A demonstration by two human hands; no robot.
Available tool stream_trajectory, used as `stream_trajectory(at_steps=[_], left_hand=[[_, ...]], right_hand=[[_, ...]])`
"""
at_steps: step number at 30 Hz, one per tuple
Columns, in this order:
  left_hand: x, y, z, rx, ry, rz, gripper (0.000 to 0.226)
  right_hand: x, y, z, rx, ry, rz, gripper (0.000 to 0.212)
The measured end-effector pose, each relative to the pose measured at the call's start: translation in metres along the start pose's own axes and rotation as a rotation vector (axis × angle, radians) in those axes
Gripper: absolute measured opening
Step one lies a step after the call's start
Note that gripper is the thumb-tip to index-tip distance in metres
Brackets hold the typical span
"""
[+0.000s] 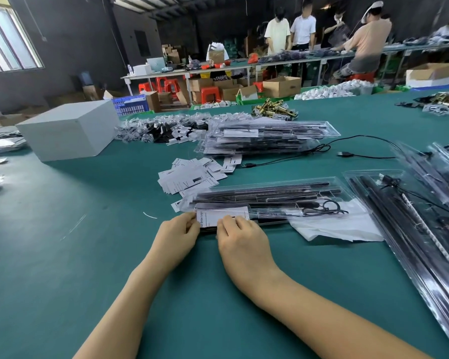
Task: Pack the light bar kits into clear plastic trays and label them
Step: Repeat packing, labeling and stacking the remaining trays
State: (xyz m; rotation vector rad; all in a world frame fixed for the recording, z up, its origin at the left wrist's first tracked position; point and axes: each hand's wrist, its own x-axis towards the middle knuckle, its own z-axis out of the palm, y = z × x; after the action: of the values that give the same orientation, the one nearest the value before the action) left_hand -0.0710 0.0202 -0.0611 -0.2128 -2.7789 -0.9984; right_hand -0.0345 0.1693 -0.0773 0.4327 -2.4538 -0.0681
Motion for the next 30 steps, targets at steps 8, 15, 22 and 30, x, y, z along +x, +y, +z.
stream_trajectory(at_steps=[8, 15, 22, 30], left_hand=[[-0.002, 0.005, 0.001, 0.112, 0.012, 0.046, 0.024], [-0.005, 0.003, 0.000, 0.200, 0.090, 0.167, 0.026], [-0.007, -0.005, -0.013, 0.184, 0.121, 0.311, 0.008], [-0.003, -0.004, -0.014, 0.284, -0.091, 0.276, 0.051]], right_hand=[[0.001, 0.000, 0.000, 0.116, -0.151, 0.098, 0.046], [0.004, 0.006, 0.010, 0.242, -0.374, 0.019, 0.061], [0.006, 0.005, 0.009, 0.237, -0.392, 0.029, 0.058], [0.005, 0.008, 0.006, 0.270, -0.372, -0.009, 0.058]])
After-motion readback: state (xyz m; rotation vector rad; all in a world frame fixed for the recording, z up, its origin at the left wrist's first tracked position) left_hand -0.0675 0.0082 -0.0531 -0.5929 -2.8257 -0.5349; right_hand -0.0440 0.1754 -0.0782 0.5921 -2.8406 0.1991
